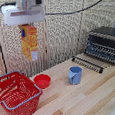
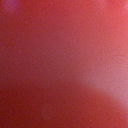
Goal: Carefully direct your gripping tool toward the mac and cheese carton. Clutch the mac and cheese carton gently but firmly in your gripping tool. Slide your gripping tool, with the carton in hand, above the container. Loosen your grip, letting the carton of mac and cheese effortlessly fall into the container.
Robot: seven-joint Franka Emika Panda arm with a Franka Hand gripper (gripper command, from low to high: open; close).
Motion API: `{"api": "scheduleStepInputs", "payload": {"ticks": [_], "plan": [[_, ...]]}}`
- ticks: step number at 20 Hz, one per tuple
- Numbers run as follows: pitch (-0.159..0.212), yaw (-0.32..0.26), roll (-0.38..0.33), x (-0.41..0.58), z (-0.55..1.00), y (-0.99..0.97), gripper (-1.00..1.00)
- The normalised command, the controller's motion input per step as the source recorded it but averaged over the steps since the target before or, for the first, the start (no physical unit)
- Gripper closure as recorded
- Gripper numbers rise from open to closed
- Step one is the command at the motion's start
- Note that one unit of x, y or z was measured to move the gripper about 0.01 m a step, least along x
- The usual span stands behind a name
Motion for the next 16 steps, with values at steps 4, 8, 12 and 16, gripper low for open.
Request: {"api": "scheduleStepInputs", "payload": {"ticks": [4,8,12,16], "plan": [[0.167,0.047,-0.004,0.156,-0.18,0.98,1.00],[0.136,0.081,-0.003,0.000,-0.51,0.77,1.00],[0.037,0.035,0.012,0.000,-0.79,0.42,1.00],[-0.039,0.000,0.016,0.000,-0.87,0.05,1.00]]}}
